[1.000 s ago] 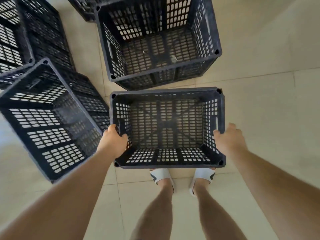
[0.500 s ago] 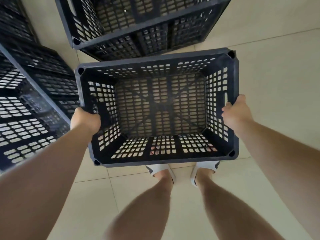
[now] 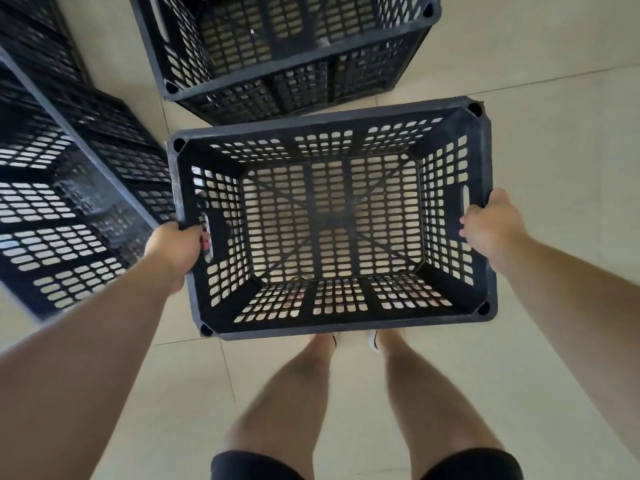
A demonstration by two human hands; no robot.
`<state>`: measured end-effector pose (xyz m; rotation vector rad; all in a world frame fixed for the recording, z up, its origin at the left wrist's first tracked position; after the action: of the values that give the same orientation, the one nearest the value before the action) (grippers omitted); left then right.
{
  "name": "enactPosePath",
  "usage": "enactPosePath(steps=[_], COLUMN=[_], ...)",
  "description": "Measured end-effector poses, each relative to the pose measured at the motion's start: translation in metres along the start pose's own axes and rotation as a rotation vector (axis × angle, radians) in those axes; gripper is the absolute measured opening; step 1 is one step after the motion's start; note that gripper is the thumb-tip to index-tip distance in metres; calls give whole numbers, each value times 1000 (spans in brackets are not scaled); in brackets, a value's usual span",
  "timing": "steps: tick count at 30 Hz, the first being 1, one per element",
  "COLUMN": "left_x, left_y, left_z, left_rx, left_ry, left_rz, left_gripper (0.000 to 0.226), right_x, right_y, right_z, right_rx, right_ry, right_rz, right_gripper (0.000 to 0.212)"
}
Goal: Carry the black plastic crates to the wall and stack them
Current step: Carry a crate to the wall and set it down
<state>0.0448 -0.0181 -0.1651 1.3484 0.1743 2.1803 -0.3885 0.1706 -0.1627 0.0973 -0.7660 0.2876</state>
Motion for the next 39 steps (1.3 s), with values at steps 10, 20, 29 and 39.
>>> enactPosePath(steps=[10,20,29,39], left_x=[150,320,420,549], left_y=[57,91,84,-20], left_z=[81,199,248,235], left_rx=[33,249,370,629], left_ry=[-9,97,223,528], left_rz=[-67,-91,-114,-6], left_gripper=[18,16,15,25], right_x=[126,279,320,354], right_y=[7,-26,-75,-111], right_z=[129,268,335,356], right_rx=[-27,-38,100,300], right_ry=[40,127,185,67], right_rz=[-22,143,339,698], right_gripper=[22,20,26,40])
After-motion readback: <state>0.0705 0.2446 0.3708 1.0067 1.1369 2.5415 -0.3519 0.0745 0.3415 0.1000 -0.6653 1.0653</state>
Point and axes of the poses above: each hand's wrist, its own x-axis away from the middle knuckle, its own z-axis out of the back of the hand, y = z × x, the point moved 1 cm from there along -x, towards the middle knuckle, and after that the axes turned 14 degrees about x, right-handed, at the moved point
